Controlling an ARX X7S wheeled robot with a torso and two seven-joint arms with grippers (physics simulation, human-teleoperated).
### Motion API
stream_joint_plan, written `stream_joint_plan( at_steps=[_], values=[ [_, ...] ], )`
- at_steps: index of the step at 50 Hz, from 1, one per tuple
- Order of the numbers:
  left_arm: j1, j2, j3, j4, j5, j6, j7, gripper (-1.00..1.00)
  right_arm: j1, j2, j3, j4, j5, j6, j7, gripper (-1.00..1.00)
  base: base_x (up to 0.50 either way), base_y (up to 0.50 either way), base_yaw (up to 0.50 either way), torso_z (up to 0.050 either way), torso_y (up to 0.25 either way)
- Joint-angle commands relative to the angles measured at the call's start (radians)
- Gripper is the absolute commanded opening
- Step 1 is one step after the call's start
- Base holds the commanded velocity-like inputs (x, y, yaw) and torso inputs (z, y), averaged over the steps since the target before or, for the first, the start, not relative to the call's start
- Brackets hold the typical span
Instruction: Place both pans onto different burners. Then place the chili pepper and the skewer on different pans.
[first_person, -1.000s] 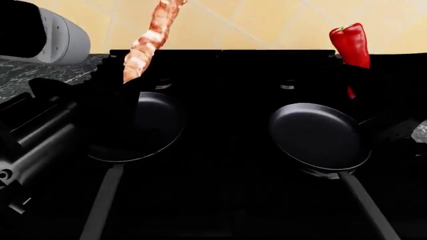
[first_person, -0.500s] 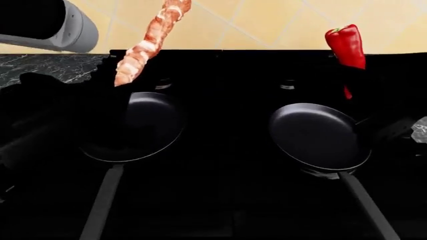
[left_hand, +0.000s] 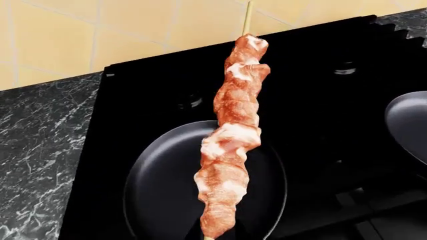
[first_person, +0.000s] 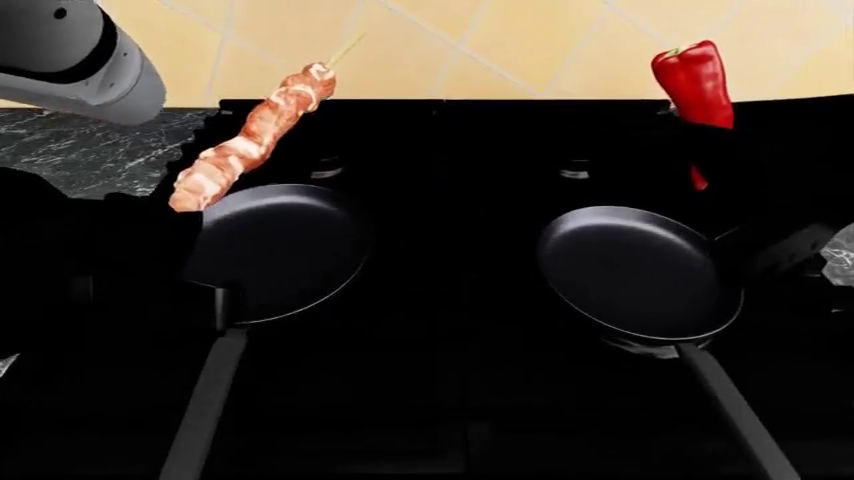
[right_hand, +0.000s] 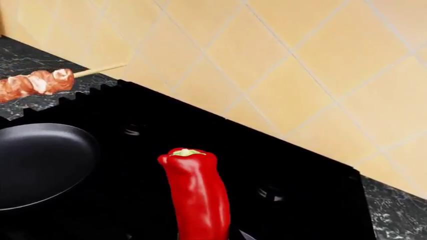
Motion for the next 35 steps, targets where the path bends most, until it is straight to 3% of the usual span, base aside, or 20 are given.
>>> stream_joint_plan(
  at_steps=[1, 14, 35],
  values=[
    [-0.039, -0.06, 0.051, -0.014, -0.027, -0.06, -0.009, -1.0, -0.018, -0.012, 0.023, -0.005, -0.016, 0.024, -0.005, -1.0, 0.0, 0.0, 0.0, 0.0, 0.0],
    [-0.066, -0.072, 0.106, -0.037, -0.038, -0.081, -0.006, -1.0, -0.02, -0.023, 0.023, -0.004, -0.015, 0.025, 0.002, -1.0, 0.0, 0.0, 0.0, 0.001, 0.0],
    [-0.133, -0.01, 0.259, -0.195, -0.083, -0.216, 0.01, -1.0, -0.03, -0.025, 0.029, 0.0, -0.023, 0.028, -0.009, -1.0, 0.0, 0.0, 0.0, 0.0, 0.0]
  ],
)
